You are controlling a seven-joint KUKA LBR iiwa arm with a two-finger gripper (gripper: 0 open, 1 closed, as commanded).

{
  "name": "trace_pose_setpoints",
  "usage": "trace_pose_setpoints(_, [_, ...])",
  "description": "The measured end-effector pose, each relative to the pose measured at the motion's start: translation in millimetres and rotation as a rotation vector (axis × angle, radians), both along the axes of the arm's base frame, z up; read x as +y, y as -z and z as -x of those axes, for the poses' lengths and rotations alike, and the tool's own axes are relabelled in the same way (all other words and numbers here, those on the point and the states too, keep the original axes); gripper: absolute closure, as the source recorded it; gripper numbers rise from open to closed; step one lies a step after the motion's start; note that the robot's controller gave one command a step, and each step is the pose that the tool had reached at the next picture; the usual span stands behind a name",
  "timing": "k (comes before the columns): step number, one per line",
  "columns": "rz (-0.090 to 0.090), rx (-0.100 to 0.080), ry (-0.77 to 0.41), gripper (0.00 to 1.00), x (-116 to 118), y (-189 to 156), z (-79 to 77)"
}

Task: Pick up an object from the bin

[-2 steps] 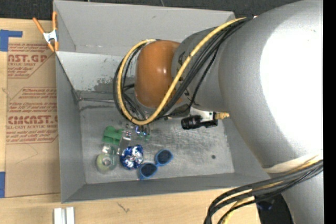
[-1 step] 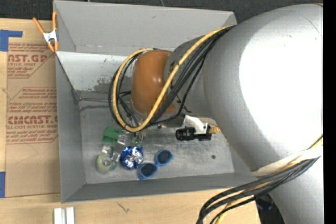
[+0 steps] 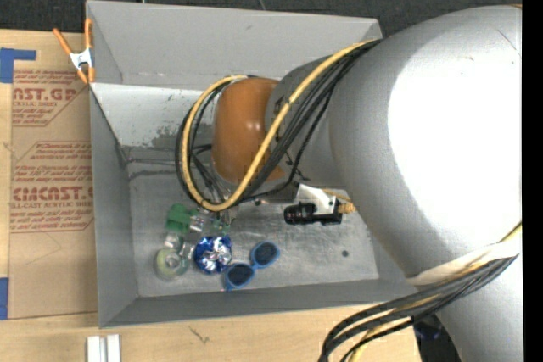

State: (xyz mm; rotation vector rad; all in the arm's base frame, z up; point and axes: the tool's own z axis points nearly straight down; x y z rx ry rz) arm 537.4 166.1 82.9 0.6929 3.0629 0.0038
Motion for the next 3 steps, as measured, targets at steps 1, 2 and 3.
trace_pose_setpoints(1, [-0.001,-0.009,0.001,1.00,0.5,-0.2,-1.6])
trace_pose_setpoints(2, [-0.001,-0.005,0.000,1.00,1.5,-67.2,-3.2])
trace_pose_setpoints(3, [0.000,-0.002,-0.001,1.00,2.0,-98.8,-3.9])
